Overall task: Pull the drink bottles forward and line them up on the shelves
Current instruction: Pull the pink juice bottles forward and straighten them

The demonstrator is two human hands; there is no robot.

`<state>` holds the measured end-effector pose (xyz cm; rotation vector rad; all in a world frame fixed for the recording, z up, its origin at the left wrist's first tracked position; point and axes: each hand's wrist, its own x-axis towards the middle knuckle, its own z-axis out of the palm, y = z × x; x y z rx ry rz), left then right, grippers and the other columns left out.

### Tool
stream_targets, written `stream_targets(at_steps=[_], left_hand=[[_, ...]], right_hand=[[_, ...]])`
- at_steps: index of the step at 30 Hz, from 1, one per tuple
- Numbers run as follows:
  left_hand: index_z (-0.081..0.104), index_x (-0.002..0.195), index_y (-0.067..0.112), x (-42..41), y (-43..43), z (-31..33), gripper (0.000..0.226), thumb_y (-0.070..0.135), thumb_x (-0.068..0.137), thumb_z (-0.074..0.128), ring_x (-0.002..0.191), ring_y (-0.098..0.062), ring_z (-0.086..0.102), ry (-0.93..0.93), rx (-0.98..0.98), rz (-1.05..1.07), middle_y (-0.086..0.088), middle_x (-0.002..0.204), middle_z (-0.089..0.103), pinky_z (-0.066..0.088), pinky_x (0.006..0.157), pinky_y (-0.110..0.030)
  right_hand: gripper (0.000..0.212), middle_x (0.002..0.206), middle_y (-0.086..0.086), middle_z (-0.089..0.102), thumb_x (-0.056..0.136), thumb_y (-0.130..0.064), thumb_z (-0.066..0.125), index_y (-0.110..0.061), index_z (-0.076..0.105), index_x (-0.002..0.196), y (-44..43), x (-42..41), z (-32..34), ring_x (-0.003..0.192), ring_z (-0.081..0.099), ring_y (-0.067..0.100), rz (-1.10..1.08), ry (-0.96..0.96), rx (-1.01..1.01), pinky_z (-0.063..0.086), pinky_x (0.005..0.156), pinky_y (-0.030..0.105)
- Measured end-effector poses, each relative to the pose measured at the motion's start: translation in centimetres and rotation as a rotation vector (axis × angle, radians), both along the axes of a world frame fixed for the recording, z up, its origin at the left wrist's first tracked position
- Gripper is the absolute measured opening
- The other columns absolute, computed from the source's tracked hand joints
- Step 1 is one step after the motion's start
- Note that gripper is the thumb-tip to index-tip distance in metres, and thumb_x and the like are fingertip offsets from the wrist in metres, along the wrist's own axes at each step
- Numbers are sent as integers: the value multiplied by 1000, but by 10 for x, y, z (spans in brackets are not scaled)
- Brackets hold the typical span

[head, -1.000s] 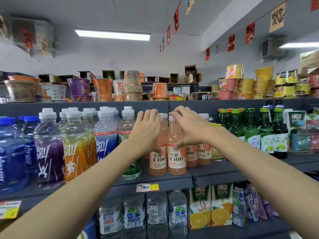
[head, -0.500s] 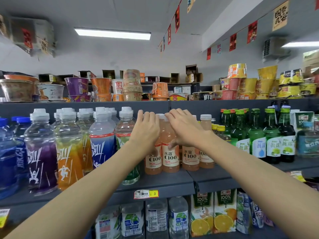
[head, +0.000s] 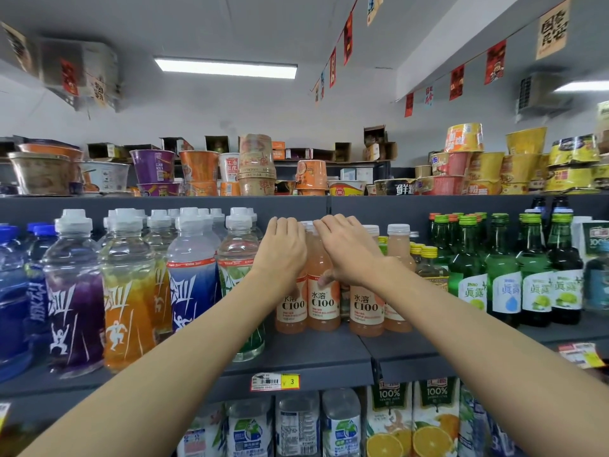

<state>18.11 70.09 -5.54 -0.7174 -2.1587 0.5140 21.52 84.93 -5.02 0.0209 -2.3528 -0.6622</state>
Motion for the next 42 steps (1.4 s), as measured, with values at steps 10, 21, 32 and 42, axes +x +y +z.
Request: stream_targets(at_steps=[10, 21, 32, 42], left_hand=[[37, 134, -5, -12, 10, -2, 85, 41, 78, 80, 116, -33, 45, -26, 33, 36, -17, 123, 47, 29, 115, -47], [35, 139, -4, -21, 13, -4, 100, 53, 72, 83, 120, -33, 45, 10, 22, 58, -18, 127, 47, 27, 118, -49], [7, 157, -2, -5, 22, -20, 107, 54, 86, 65, 152, -33, 14, -197, 377, -332, -20, 163, 17, 15, 124, -45], [12, 159, 15, 16, 73, -34, 113, 63, 77, 73, 138, -30, 38, -221, 487, -629, -14, 152, 35, 39, 111, -38]], right_hand=[[113, 136, 7, 51, 62, -73, 79, -7, 38, 144, -3, -9, -2, 126, 47, 25, -49, 13, 27, 37, 106, 37], [116, 141, 9, 49, 64, -73, 79, -5, 36, 147, -5, -10, 2, 130, 45, 27, -73, -22, 31, 35, 109, 39], [56, 146, 16, 51, 89, -33, 61, -5, 54, 137, 25, 28, -24, 135, 45, 32, 163, 267, -82, 33, 115, 43], [64, 148, 21, 44, 81, -14, 61, -1, 48, 142, 98, 58, -43, 136, 42, 36, 150, 395, -385, 37, 111, 47]])
